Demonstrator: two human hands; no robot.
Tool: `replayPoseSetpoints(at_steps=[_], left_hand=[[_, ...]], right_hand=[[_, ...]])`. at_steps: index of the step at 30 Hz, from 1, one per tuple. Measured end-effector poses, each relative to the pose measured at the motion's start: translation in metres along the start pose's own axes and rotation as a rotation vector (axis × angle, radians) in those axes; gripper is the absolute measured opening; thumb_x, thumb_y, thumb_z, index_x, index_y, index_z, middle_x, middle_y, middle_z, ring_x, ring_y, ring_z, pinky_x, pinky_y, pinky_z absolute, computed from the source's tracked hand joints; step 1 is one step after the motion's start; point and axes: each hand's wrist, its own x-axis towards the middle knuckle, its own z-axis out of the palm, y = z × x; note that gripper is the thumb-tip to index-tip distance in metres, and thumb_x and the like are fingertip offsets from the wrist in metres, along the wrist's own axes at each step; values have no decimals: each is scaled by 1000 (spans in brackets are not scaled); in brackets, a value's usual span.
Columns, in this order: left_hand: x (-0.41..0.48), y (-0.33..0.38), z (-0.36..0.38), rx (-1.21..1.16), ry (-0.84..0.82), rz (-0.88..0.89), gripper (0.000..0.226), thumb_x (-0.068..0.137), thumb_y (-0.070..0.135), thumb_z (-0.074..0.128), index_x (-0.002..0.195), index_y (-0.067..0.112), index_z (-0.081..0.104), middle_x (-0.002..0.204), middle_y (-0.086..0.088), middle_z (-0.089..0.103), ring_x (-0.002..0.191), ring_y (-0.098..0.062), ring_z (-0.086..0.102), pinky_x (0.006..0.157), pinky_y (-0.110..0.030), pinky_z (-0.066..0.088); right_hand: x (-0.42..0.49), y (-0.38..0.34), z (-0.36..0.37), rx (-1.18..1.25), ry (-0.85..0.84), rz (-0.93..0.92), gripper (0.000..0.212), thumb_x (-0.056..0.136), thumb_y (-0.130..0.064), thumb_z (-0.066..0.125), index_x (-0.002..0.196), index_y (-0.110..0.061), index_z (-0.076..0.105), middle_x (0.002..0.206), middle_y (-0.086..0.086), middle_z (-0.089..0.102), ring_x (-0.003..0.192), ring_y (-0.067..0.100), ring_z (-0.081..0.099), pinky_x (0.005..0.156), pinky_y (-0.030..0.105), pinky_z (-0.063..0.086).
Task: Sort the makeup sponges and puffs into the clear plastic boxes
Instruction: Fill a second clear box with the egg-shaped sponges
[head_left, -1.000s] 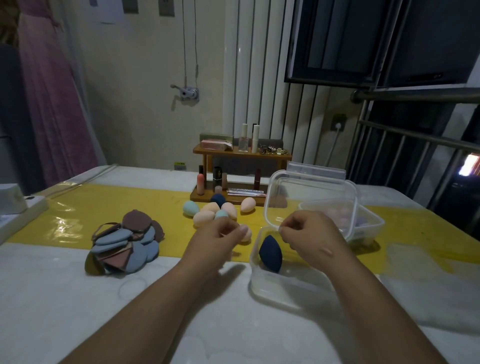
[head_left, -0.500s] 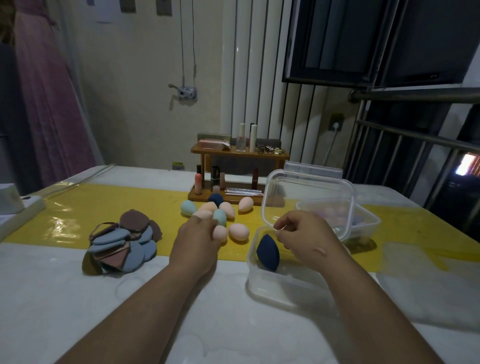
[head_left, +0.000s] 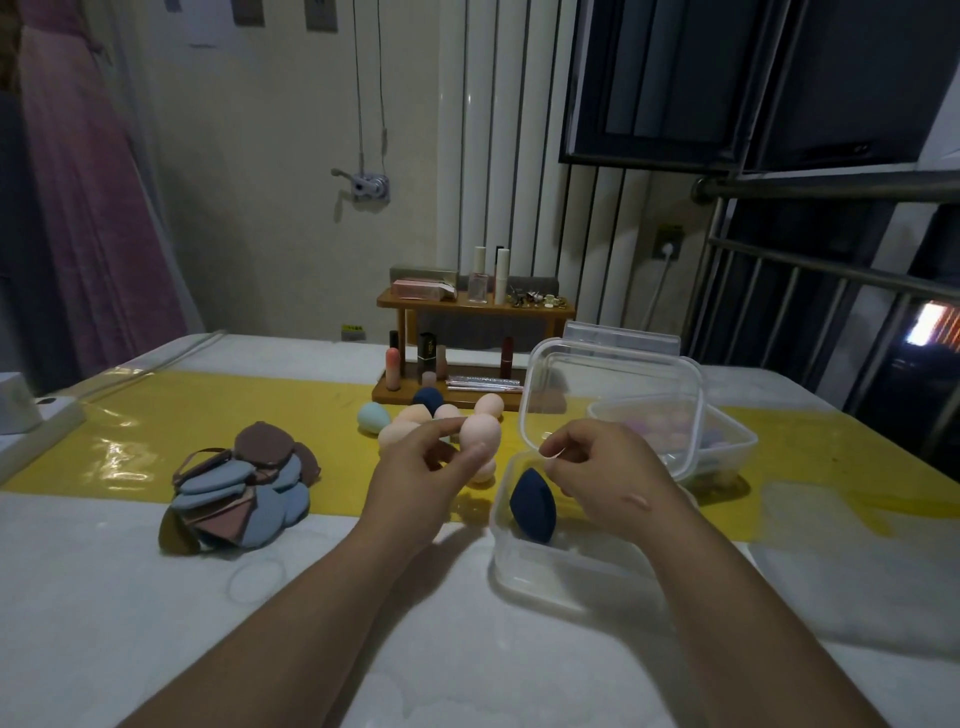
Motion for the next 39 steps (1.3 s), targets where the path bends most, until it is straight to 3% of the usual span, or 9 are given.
replayPoseSetpoints(at_steps=[4, 8, 12, 16, 21, 24, 30, 34, 39], left_hand=[[-6, 8, 6, -88, -77, 22, 31, 85, 40, 70, 115, 34, 68, 94, 6, 71, 86, -3, 67, 74, -26, 55], [-7, 9, 5, -60, -138, 60, 46, 74, 57, 71, 113, 34, 71, 95, 6, 72, 94, -13, 66, 81, -32, 56], [-7, 7, 4, -27, -140, 82, 31, 83, 31, 75, 114, 35, 71, 92, 10, 69, 83, -10, 56, 70, -24, 48], [-10, 12, 4, -41, -210, -33, 33, 86, 22, 71, 116, 32, 62, 104, 0, 61, 81, -16, 61, 60, -30, 54], [-13, 13, 6, -138, -314, -201, 10, 91, 19, 63, 99, 17, 68, 82, -6, 64, 46, -9, 54, 49, -26, 44], [-13, 14, 8, -101, -309, -220, 10, 89, 22, 63, 86, 20, 73, 81, -5, 69, 55, -8, 57, 55, -24, 42], [-15, 20, 6, -103, -323, -235, 13, 91, 18, 60, 89, 14, 72, 84, -11, 70, 61, -11, 60, 58, -24, 45], [-16, 22, 5, -105, -331, -246, 14, 93, 21, 60, 96, 16, 72, 96, -15, 72, 68, -14, 62, 61, -25, 46], [-16, 22, 5, -97, -331, -242, 14, 93, 21, 59, 97, 17, 72, 94, -12, 72, 63, -9, 61, 49, -15, 45]], right_hand=[[-4, -4, -1, 51, -54, -92, 25, 91, -37, 67, 115, -31, 66, 104, -10, 68, 90, 4, 60, 76, 22, 47], [-7, -8, -1, 78, -117, -186, 36, 91, -42, 66, 126, -35, 64, 113, -16, 68, 88, 1, 60, 82, 24, 50], [-5, -7, -2, 89, -54, -187, 24, 90, -27, 69, 113, -28, 71, 100, -11, 72, 92, 5, 65, 85, 32, 55], [-4, -4, -3, 115, 71, -134, 19, 85, -25, 70, 104, -26, 74, 91, -12, 72, 87, 7, 65, 78, 32, 55], [-4, -5, -16, 148, 139, 1, 5, 78, -23, 70, 80, -18, 70, 74, -3, 63, 68, 15, 54, 60, 29, 42], [-6, -4, -26, 68, 77, 83, 12, 74, -21, 71, 69, -10, 69, 65, 1, 56, 61, 16, 47, 58, 28, 38], [-8, -2, -29, -197, -79, 243, 11, 64, -23, 77, 63, -14, 72, 78, 5, 70, 73, 23, 64, 63, 31, 51], [-6, -3, -27, -320, -135, 299, 16, 62, -26, 82, 70, -16, 73, 81, 6, 71, 78, 23, 66, 63, 28, 52], [-4, 0, -23, -385, -149, 318, 25, 61, -34, 80, 77, -16, 75, 83, 4, 71, 79, 22, 68, 71, 32, 58]])
